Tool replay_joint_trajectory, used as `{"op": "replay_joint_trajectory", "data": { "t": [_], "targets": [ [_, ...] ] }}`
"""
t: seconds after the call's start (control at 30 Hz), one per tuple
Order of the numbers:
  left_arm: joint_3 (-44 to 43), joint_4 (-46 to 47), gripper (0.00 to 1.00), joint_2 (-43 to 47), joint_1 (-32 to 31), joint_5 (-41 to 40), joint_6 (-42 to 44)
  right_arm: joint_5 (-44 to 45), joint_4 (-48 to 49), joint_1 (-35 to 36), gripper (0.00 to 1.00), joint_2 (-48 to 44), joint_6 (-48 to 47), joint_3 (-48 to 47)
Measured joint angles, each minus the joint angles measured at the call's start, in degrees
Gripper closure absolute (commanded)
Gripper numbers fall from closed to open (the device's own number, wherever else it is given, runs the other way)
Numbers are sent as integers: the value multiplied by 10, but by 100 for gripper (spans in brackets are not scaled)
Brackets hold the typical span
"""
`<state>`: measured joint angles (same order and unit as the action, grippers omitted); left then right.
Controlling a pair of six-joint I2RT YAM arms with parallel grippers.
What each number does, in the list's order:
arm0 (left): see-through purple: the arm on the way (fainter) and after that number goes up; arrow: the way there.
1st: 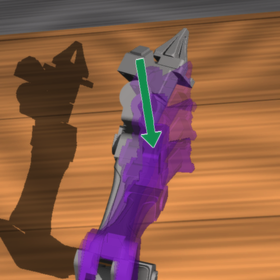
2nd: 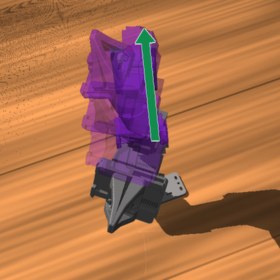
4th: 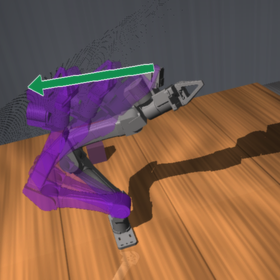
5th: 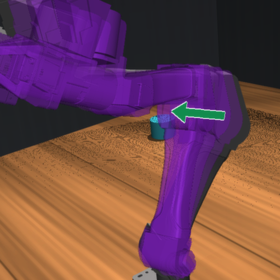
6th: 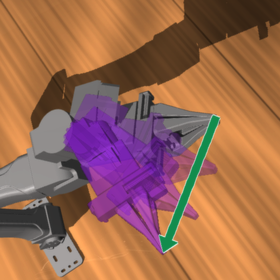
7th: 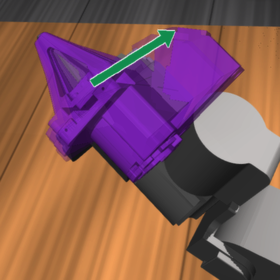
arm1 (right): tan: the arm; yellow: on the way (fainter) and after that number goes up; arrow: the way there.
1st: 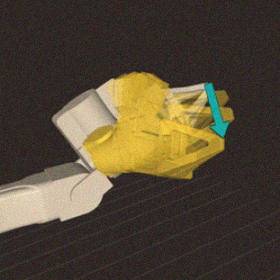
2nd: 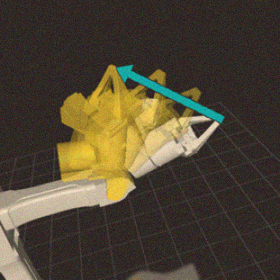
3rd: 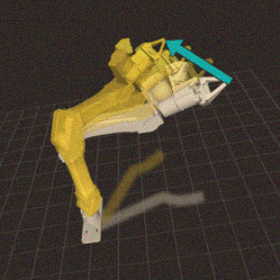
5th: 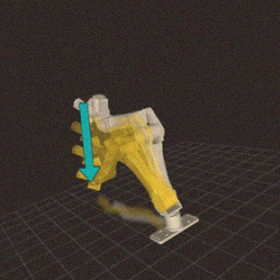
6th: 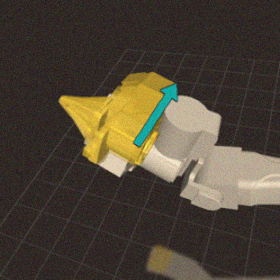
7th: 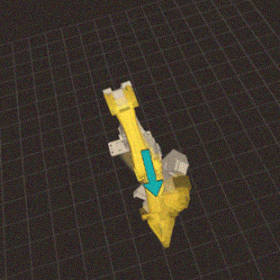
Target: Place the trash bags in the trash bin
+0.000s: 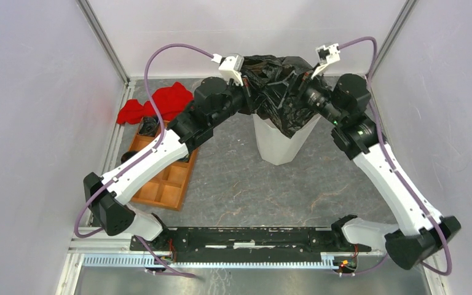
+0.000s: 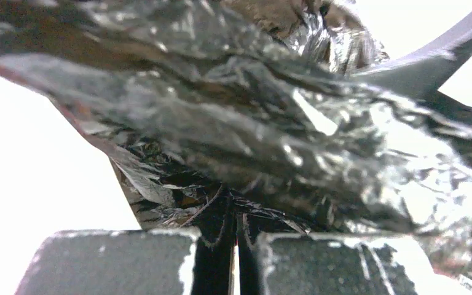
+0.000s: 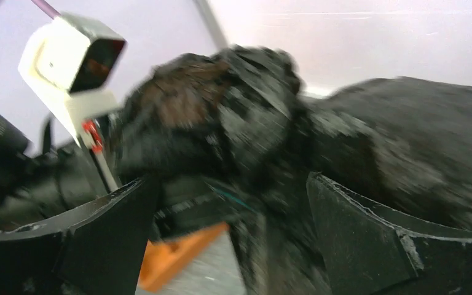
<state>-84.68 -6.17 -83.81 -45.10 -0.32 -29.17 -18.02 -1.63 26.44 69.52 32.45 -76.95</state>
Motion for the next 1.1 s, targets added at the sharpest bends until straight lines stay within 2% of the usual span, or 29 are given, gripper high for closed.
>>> {"op": "replay_joint_trajectory", "data": {
  "t": [0.13, 0.27, 0.5, 0.53, 0.57, 0.77, 0.87, 0.97, 1.1],
  "targets": [
    [18, -11, 98, 12, 2, -36, 0, 70, -107, 0, 2, -62, -141, -1],
    [33, -16, 98, 25, 5, -62, 0, 145, -166, -2, 2, -125, -232, -1],
    [33, -29, 98, 28, 10, -78, 0, 273, -199, -6, 2, -169, -308, -3],
    [33, -31, 98, 28, 10, -78, 0, 284, -201, -10, 3, -162, -311, -6],
    [33, -32, 98, 28, 10, -78, 0, 290, -201, -16, 8, -152, -313, -9],
    [33, -34, 98, 28, 10, -70, 0, 227, -193, -54, 42, -46, -304, -31],
    [33, -34, 98, 28, 10, -53, 0, 183, -196, -60, 47, -2, -288, -27],
    [31, -34, 98, 28, 10, -36, 0, 151, -186, -62, 54, 1, -272, 10],
    [10, -32, 98, 21, 10, 0, -2, 111, -191, -62, 55, 20, -252, 21]
  ]
}}
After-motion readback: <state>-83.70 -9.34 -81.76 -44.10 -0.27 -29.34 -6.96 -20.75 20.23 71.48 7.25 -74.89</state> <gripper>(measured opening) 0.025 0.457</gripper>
